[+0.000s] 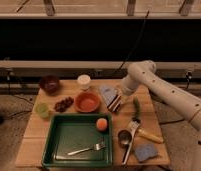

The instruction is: Stack bowls on top of each other

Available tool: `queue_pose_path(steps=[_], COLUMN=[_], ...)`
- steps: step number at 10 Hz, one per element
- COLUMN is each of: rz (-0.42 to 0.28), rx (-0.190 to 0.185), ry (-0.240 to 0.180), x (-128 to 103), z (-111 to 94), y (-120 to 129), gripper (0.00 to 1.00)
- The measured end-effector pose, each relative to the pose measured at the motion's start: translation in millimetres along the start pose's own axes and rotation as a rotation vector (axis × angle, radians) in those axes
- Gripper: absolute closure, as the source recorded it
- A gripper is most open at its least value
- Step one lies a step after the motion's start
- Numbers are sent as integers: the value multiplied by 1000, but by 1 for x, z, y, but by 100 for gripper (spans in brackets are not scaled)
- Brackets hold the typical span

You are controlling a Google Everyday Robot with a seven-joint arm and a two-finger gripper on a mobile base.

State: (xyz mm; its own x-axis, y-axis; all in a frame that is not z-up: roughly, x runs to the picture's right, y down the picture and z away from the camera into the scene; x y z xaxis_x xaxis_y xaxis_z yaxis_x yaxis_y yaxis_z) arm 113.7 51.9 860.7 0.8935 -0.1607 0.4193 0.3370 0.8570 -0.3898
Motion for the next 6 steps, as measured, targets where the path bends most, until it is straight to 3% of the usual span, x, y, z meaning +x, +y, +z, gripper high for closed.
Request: queue_pose_path(steps=[6], rz=[-143], rx=[-27], ry=[-64], x=[-56], z=[30], y=[-33], gripper=[35])
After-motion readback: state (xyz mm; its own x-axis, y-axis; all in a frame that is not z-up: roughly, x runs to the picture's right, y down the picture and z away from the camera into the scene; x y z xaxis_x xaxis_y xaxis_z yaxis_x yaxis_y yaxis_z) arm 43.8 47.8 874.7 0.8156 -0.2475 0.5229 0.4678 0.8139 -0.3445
